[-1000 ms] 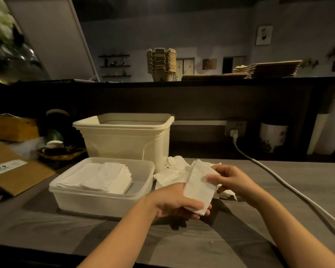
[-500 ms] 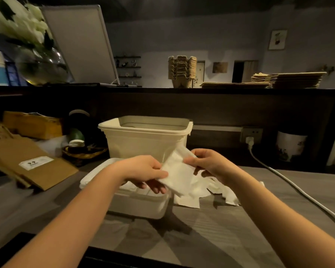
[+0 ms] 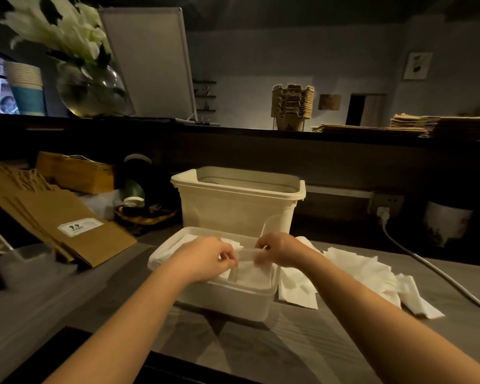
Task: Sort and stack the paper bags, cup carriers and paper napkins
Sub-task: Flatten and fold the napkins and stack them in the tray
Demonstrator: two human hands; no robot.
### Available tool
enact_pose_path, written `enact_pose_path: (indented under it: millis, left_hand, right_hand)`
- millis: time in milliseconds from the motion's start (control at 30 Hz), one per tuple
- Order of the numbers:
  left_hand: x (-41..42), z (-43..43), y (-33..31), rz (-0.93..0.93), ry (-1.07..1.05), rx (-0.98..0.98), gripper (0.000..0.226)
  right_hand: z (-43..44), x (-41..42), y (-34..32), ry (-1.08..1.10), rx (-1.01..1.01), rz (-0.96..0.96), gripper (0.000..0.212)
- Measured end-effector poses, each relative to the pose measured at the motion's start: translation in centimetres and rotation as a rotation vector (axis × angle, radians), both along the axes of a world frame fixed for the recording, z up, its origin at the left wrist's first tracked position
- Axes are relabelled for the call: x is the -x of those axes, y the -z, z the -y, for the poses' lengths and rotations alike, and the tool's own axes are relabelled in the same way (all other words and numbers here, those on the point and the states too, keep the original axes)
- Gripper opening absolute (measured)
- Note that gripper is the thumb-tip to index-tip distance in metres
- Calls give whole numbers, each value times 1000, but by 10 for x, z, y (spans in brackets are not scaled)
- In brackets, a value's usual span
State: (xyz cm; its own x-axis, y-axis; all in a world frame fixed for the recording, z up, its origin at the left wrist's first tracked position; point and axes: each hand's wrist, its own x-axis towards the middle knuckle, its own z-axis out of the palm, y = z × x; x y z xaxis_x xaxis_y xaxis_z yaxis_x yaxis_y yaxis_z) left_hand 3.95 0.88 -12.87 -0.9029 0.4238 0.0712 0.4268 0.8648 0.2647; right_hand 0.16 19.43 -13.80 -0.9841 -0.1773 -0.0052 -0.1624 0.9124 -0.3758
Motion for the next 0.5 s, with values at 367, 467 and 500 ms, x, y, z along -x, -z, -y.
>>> enact_pose_path:
  millis: [367, 467, 500]
  left_hand:
    - [6, 0, 7, 26, -2, 39, 23]
    - [6, -1, 7, 13, 0, 20, 23]
    - [6, -1, 8, 11, 1, 14, 22]
  right_hand:
    - [17, 10, 6, 8, -587, -19, 32]
    - [16, 14, 12, 21, -537, -66, 29]
    - [16, 14, 13, 27, -516, -84, 29]
